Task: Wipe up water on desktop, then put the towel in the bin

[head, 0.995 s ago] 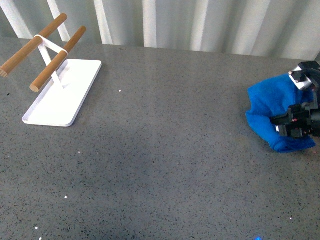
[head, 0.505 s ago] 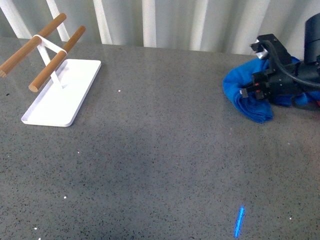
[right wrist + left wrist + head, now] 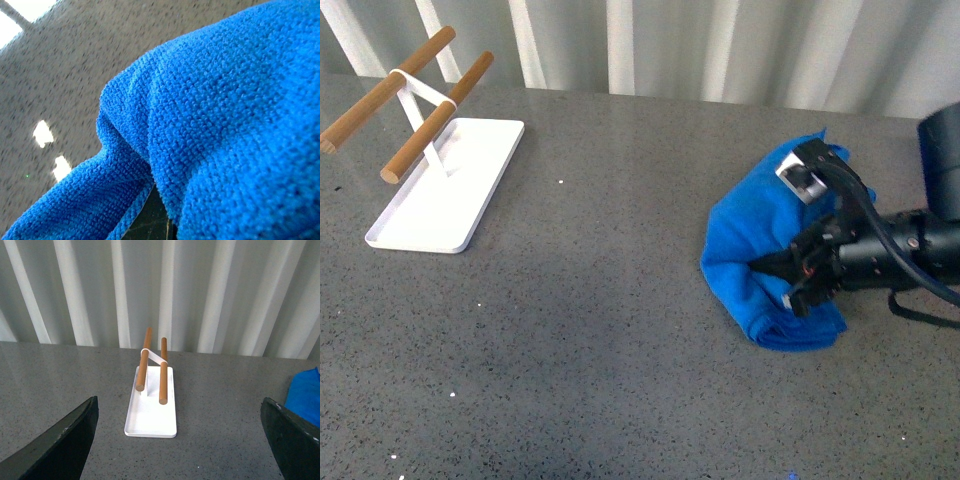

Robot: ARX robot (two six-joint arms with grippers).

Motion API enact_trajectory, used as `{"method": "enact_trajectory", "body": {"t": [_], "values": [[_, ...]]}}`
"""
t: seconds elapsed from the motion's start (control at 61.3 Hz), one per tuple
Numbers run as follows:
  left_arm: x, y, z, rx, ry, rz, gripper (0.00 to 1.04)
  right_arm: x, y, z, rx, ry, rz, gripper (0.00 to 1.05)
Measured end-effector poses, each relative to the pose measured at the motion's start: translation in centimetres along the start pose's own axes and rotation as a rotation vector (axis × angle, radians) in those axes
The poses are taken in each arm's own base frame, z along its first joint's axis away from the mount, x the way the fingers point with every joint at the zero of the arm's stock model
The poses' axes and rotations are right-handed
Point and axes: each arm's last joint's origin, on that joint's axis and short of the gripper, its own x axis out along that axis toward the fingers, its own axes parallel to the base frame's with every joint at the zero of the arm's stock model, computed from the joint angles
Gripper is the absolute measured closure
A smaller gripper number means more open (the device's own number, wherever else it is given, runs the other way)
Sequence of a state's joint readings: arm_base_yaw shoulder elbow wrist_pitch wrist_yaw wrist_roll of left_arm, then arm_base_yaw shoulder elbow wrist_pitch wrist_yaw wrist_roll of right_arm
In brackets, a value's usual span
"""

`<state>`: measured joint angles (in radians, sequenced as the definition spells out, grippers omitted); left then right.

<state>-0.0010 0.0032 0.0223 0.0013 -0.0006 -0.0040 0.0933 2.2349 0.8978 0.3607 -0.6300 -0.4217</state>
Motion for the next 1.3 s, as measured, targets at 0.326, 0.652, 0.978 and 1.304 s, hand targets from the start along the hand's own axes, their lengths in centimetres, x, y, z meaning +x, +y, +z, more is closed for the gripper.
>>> {"method": "enact_trajectory", "body": {"t": [0.326, 0.652, 0.978, 1.304], "values": [[0.0, 0.0, 0.0, 0.0, 0.0, 0.0, 0.07, -4.7, 0.5, -5.3, 0.008, 0.04, -0.005, 1.0], [0.0, 0.0, 0.0, 0.0, 0.0, 0.0, 0.07, -8.5, -0.8, -7.5, 0.015, 0.071, -0.07, 1.0], [0.0, 0.0, 0.0, 0.0, 0.0, 0.0, 0.07, -9.0, -1.8, -5.9, -0.076, 0.101, -0.17, 1.0], [0.0, 0.0, 0.0, 0.0, 0.0, 0.0, 0.07, -7.0, -2.7, 0.1, -0.216, 0.067, -0.269, 1.0]]}}
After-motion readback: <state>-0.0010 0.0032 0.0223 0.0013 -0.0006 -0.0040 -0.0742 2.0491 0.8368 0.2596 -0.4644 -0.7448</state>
